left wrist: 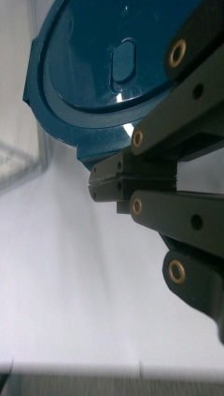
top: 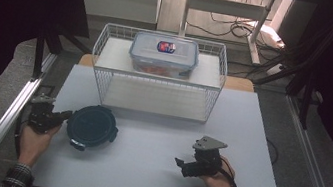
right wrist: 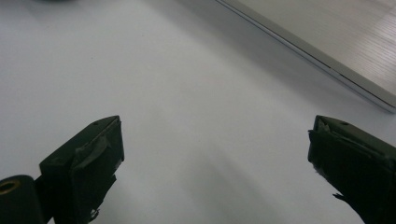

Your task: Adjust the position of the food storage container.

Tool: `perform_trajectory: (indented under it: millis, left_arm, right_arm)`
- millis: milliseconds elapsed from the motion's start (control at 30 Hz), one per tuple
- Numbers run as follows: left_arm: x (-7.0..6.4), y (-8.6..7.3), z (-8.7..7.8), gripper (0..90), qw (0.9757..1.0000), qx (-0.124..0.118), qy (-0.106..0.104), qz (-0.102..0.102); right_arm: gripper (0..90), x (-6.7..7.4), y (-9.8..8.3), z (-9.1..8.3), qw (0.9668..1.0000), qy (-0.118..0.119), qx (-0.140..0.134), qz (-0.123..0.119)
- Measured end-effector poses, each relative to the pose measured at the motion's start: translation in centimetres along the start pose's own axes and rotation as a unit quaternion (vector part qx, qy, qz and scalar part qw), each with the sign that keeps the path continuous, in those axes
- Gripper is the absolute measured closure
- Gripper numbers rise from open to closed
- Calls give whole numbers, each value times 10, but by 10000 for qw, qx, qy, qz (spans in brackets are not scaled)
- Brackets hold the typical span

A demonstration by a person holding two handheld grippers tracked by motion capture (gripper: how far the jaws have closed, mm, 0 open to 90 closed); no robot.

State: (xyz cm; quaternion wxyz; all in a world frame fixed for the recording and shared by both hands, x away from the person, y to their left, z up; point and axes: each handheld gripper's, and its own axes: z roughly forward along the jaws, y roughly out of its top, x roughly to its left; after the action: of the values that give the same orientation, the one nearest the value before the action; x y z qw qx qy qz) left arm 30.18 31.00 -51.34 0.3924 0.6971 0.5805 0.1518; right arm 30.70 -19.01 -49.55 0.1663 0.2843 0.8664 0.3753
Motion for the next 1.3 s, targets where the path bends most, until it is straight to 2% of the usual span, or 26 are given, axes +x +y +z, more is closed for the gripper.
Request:
perform_trajectory:
  millis: [267,367,433,633,700,967,1167,1300]
  left_arm:
    - [-37,-1,10,900,9988,159,-299,351]
    - [-52,-3,12,900,9976,227,-411,505]
    - [-60,-5,12,900,9971,244,-436,570]
    - [-83,-11,13,900,9946,292,-716,699]
    - [-90,-12,12,900,9934,284,-768,798]
    - [-105,-18,8,900,9912,303,-990,824]
    - [-117,-19,13,900,9878,296,-1269,855]
    - [-127,-18,18,900,9861,295,-1347,925]
  right_arm:
    - [33,-6,-2,-3,9999,-74,-31,65]
    - [34,-9,-3,-4,9999,-115,-39,104]
    - [34,-11,-3,-5,9998,-128,-55,121]
    - [34,-12,-4,-5,9998,-129,-46,156]
    - [34,-12,-4,-5,9998,-135,-46,154]
    - [36,-17,-6,-7,9996,-178,-34,226]
    - [36,-18,-6,-7,9995,-207,-25,248]
    - [36,-19,-7,-6,9994,-217,-5,269]
